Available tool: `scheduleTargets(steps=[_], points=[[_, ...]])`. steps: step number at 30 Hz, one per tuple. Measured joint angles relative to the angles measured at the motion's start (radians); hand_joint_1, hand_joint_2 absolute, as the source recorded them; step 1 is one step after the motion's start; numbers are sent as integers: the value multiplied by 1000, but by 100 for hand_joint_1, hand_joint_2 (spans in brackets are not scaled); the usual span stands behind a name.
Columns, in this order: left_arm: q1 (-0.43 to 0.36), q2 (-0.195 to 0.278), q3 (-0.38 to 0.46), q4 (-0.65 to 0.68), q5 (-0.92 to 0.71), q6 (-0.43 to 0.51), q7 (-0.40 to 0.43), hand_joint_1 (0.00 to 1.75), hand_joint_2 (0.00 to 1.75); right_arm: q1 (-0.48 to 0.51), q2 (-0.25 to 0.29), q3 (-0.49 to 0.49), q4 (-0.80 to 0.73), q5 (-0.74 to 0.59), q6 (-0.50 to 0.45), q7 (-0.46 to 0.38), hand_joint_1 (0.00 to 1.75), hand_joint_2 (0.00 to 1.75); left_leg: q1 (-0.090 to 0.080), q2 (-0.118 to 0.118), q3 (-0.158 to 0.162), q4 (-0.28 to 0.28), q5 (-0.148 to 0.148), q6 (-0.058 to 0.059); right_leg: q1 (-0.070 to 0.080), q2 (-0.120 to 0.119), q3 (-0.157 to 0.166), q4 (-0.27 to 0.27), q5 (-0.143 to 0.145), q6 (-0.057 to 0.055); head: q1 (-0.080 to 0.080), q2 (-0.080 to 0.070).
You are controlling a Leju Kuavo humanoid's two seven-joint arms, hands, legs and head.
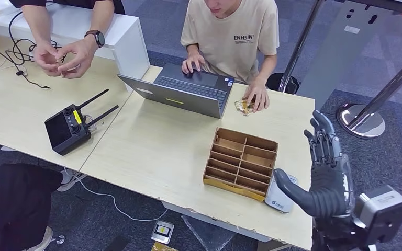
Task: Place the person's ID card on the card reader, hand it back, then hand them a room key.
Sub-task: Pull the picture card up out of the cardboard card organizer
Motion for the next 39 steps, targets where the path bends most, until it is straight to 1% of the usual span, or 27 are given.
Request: scheduleTargets(steps=[8,24,32,39], points=[[-1,1,0,0,-12,5,-10,0,175,-15,4,9,20,-1,18,0,0,175,0,0,0,0,0,0,0,0,0,0,0,0,0,0],[-1,13,-1,0,-30,-9,8,0,175,-14,13,26,47,-19,-11,-27,0,175,0,0,0,0,0,0,0,0,0,0,0,0,0,0],[-1,22,-1,0,-15,-2,-13,0,175,-18,29,37,56,-19,-25,-38,0,175,0,0,0,0,0,0,0,0,0,0,0,0,0,0],[-1,27,-1,0,-12,1,-15,0,175,-27,41,47,63,-19,-27,-40,0,175,0,0,0,0,0,0,0,0,0,0,0,0,0,0]])
